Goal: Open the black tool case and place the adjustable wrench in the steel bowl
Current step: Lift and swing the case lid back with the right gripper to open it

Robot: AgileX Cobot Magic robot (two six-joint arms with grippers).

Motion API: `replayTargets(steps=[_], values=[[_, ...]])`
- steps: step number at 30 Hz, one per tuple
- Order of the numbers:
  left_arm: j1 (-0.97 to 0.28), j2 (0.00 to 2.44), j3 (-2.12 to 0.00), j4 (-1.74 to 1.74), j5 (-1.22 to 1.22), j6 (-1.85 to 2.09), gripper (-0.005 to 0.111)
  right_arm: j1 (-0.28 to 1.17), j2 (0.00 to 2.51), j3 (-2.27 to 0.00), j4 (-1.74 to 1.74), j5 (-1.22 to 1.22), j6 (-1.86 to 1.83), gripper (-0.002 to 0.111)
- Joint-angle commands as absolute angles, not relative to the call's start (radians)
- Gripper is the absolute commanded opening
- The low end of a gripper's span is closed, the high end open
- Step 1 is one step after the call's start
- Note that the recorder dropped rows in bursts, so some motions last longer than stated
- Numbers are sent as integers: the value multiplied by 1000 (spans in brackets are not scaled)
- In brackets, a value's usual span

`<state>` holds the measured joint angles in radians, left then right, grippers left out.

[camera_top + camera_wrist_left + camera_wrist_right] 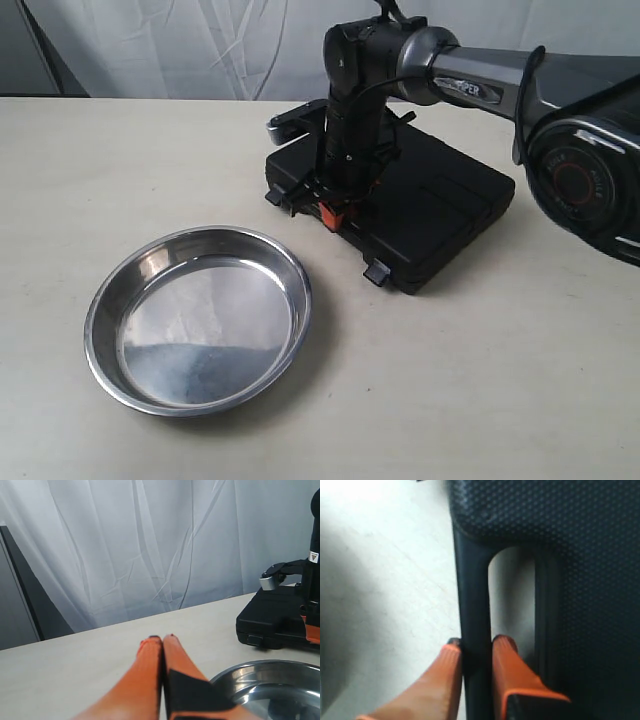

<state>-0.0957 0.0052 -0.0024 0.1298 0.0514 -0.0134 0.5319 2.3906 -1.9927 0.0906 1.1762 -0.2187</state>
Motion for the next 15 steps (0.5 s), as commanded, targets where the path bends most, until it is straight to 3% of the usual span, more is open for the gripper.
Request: replayTargets(steps=[1, 15], values=[[-102, 0, 0, 133, 50, -16, 0, 527, 2390, -2000, 80, 1200, -210, -1], [-102, 0, 0, 133, 50, -16, 0, 525, 2173, -2000, 156, 1221, -210, -1]])
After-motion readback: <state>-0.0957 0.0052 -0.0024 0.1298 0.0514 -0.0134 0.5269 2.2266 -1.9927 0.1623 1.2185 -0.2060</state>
